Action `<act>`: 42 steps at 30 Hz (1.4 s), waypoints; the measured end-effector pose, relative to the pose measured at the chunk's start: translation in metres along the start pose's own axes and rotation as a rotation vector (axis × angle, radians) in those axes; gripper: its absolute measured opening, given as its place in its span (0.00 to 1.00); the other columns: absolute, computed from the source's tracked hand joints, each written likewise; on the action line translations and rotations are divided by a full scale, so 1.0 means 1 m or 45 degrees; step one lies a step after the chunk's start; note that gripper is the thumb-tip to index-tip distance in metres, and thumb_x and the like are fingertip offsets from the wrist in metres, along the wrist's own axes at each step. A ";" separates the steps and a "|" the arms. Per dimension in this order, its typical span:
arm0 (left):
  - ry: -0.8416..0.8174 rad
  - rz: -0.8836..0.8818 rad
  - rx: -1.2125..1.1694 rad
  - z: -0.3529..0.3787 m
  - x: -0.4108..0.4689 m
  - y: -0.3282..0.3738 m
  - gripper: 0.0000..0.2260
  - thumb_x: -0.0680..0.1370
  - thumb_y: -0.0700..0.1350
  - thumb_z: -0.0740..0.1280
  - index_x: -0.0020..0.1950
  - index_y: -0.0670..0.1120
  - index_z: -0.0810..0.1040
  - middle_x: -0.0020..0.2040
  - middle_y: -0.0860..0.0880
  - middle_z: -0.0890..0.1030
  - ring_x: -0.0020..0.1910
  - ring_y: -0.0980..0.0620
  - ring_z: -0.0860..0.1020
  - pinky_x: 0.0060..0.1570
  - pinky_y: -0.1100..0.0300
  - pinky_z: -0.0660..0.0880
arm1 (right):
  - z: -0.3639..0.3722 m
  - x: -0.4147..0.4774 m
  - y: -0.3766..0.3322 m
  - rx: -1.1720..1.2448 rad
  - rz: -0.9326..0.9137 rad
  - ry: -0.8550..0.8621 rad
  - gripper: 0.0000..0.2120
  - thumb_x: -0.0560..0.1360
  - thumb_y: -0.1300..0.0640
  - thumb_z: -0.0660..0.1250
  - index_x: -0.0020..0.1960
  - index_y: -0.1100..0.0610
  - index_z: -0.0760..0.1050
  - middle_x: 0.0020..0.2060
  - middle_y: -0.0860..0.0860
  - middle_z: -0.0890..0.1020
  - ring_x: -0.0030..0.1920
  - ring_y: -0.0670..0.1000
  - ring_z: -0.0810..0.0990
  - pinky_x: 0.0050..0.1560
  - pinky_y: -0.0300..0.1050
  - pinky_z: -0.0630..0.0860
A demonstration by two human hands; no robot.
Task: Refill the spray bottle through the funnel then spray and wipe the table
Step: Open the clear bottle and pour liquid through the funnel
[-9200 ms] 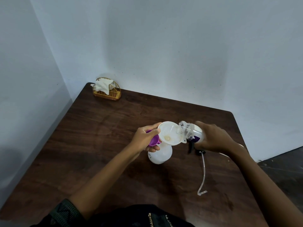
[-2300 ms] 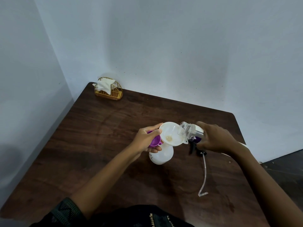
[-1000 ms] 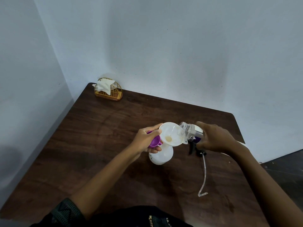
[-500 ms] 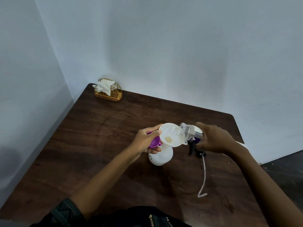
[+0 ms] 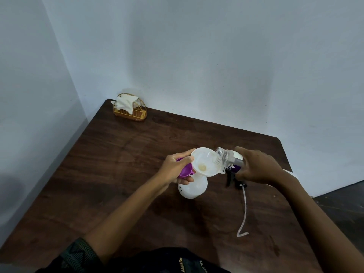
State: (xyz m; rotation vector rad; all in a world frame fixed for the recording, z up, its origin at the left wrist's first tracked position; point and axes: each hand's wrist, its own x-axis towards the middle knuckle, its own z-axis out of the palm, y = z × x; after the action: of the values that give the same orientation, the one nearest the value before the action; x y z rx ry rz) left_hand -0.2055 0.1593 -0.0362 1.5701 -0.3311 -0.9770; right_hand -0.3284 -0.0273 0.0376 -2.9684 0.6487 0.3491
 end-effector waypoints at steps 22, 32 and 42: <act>0.001 -0.001 -0.012 -0.001 0.000 0.000 0.18 0.79 0.46 0.63 0.69 0.54 0.70 0.52 0.43 0.81 0.32 0.53 0.80 0.36 0.61 0.80 | -0.001 0.000 -0.001 -0.003 0.017 -0.009 0.17 0.64 0.53 0.69 0.51 0.54 0.69 0.34 0.48 0.75 0.35 0.52 0.73 0.29 0.40 0.63; 0.002 -0.007 -0.011 -0.001 0.000 -0.001 0.18 0.79 0.46 0.63 0.69 0.54 0.70 0.51 0.45 0.81 0.32 0.53 0.80 0.36 0.60 0.80 | -0.001 0.001 -0.001 0.000 0.011 -0.017 0.18 0.65 0.52 0.70 0.52 0.53 0.69 0.34 0.47 0.74 0.35 0.51 0.73 0.29 0.39 0.63; 0.000 -0.016 -0.010 -0.001 0.001 -0.001 0.18 0.79 0.47 0.63 0.69 0.54 0.70 0.53 0.44 0.81 0.33 0.52 0.81 0.35 0.61 0.80 | -0.002 0.000 -0.002 0.009 0.011 -0.038 0.17 0.66 0.53 0.70 0.52 0.53 0.69 0.32 0.44 0.72 0.32 0.46 0.70 0.28 0.39 0.62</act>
State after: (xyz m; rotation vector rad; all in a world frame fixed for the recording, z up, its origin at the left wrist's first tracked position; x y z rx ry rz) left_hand -0.2047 0.1595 -0.0373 1.5669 -0.3180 -0.9867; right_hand -0.3270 -0.0258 0.0399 -2.9487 0.6589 0.3897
